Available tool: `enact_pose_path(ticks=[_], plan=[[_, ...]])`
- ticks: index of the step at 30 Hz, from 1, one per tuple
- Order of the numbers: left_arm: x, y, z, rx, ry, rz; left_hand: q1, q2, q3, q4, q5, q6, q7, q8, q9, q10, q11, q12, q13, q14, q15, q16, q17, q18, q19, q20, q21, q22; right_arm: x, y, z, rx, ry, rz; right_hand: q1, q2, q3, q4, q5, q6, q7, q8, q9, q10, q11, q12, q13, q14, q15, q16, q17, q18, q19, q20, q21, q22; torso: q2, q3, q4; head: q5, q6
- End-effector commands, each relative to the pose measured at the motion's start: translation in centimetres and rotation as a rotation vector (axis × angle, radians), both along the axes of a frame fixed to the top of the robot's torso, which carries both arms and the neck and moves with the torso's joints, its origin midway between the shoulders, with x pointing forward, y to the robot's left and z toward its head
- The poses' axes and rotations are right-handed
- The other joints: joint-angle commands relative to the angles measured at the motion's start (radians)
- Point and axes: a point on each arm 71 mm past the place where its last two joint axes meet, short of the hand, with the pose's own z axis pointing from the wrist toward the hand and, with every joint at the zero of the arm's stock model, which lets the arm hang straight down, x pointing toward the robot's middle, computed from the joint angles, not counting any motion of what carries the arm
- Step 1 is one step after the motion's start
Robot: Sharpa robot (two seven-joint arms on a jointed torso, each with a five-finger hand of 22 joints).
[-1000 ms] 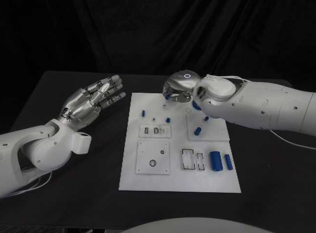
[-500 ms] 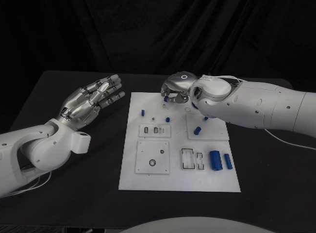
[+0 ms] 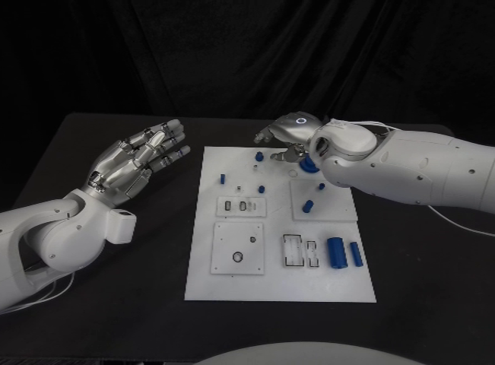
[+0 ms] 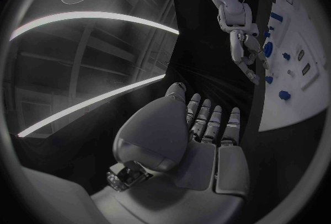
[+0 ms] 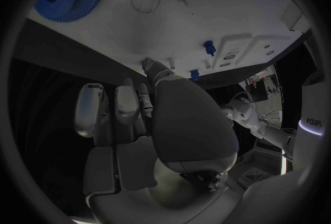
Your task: Assemble the parts on the task board
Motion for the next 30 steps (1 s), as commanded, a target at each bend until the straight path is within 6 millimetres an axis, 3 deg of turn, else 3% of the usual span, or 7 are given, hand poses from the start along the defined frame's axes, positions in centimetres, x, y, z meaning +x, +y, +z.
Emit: enact_pose_path(ticks=[1, 13, 15, 17, 18, 21, 30], plan=[[-0.1, 0.1, 0.6, -0.047, -0.051, 0.009, 0.010, -0.001, 0.008, -0.001, 0.006, -0.002, 0.002, 0.004, -0.001, 0.000, 0.008, 0.004, 0.000, -0.002, 0.007, 0.002, 0.001, 0.019, -0.002, 0.007, 0.001, -0.001, -0.5, -1.3, 2.0, 0.055, -0.077, -0.016, -0.002, 0.012, -0.007, -0.002, 0.003, 0.002, 0.017, 0.004, -0.005, -0.002, -0.005, 0.017, 0.006, -0.009, 0.000, -0.006, -0.007, 0.017, -0.008, 0.000, -0.006, -0.003, -0.001, 0.0002, -0.0022, -0.002, 0.006], [0.0, 0.2, 0.5, -0.040, -0.047, 0.012, 0.010, -0.002, 0.009, -0.001, 0.005, -0.001, 0.003, 0.005, -0.001, 0.000, 0.008, 0.005, 0.000, -0.001, 0.007, 0.003, 0.001, 0.019, -0.001, 0.007, 0.002, -0.001, -3.5, -7.2, 3.6, 0.030, -0.035, -0.089, -0.055, 0.037, -0.033, 0.037, -0.021, 0.084, 0.065, 0.031, -0.026, 0.144, -0.018, 0.207, 0.085, -0.131, -0.009, -0.194, -0.268, 0.054, -0.141, -0.001, -0.175, -0.158, -0.010, -0.0027, -0.0088, -0.001, -0.003], [0.0, 0.1, 0.4, -0.040, -0.046, 0.010, 0.011, -0.002, 0.010, -0.002, 0.006, 0.000, 0.003, 0.005, -0.001, 0.000, 0.008, 0.005, 0.000, -0.001, 0.007, 0.003, 0.001, 0.019, -0.001, 0.006, 0.001, -0.001, -3.7, -7.9, 3.2, 0.022, -0.017, -0.104, -0.059, 0.041, -0.058, 0.027, -0.046, 0.091, 0.063, 0.024, -0.039, 0.185, -0.055, 0.450, 0.259, -0.220, -0.023, -0.325, -0.414, 0.013, 0.004, -0.023, -0.027, 0.016, -0.011, -0.0035, -0.0090, -0.002, -0.004], [0.1, 0.1, 0.4, -0.039, -0.045, 0.008, 0.011, -0.002, 0.010, -0.002, 0.006, 0.000, 0.003, 0.005, -0.001, 0.000, 0.008, 0.005, 0.000, -0.001, 0.007, 0.003, 0.001, 0.019, -0.001, 0.006, 0.001, -0.001, -3.9, -8.5, 2.7, 0.016, -0.002, -0.119, -0.056, 0.062, -0.069, 0.026, -0.044, 0.098, 0.045, 0.015, -0.056, -0.036, -0.058, 0.800, 0.575, -0.170, -0.027, -0.241, -0.273, 0.007, 0.015, -0.030, 0.004, 0.058, -0.010, -0.0029, -0.0095, -0.003, -0.003], [0.1, 0.0, 0.4, -0.039, -0.044, 0.006, 0.011, -0.002, 0.010, -0.002, 0.006, 0.000, 0.003, 0.005, -0.001, 0.000, 0.008, 0.005, 0.000, -0.001, 0.007, 0.003, 0.001, 0.019, -0.001, 0.006, 0.001, -0.001, -4.0, -8.9, 2.3, 0.012, 0.007, -0.128, -0.074, 0.053, -0.082, 0.036, -0.062, 0.091, 0.064, 0.010, -0.060, 0.009, -0.065, 0.853, 0.606, -0.111, -0.026, -0.151, -0.126, -0.001, 0.036, -0.026, 0.025, 0.084, -0.011, -0.0033, -0.0107, -0.003, -0.002], [0.2, -0.1, 0.4, -0.039, -0.042, 0.002, 0.011, -0.002, 0.010, -0.002, 0.006, 0.000, 0.003, 0.005, -0.001, 0.000, 0.008, 0.005, 0.000, -0.001, 0.007, 0.003, 0.001, 0.019, -0.001, 0.006, 0.001, -0.001, -4.0, -9.6, 1.4, -0.001, 0.032, -0.160, -0.141, 0.056, -0.126, 0.081, -0.089, 0.157, 0.062, 0.029, -0.057, 0.628, -0.085, 1.434, 1.390, 0.108, -0.031, 0.198, 0.447, -0.043, 0.164, -0.028, 0.159, 0.233, -0.011, -0.0024, -0.0124, -0.002, -0.001], [0.4, -0.3, 0.3, -0.037, -0.038, -0.005, 0.012, 0.000, 0.014, -0.003, 0.007, -0.002, 0.004, 0.005, -0.001, 0.000, 0.009, 0.005, 0.000, -0.001, 0.007, 0.004, 0.001, 0.019, -0.002, 0.006, 0.001, -0.001, -3.5, -10.4, -0.5, -0.020, 0.065, -0.208, -0.186, 0.061, -0.154, 0.110, -0.089, 0.175, 0.071, 0.026, -0.053, 0.723, -0.078, 1.478, 1.483, 0.183, -0.027, 0.285, 0.620, -0.052, 0.193, -0.026, 0.185, 0.265, -0.007, 0.0019, -0.0087, -0.006, -0.002]])
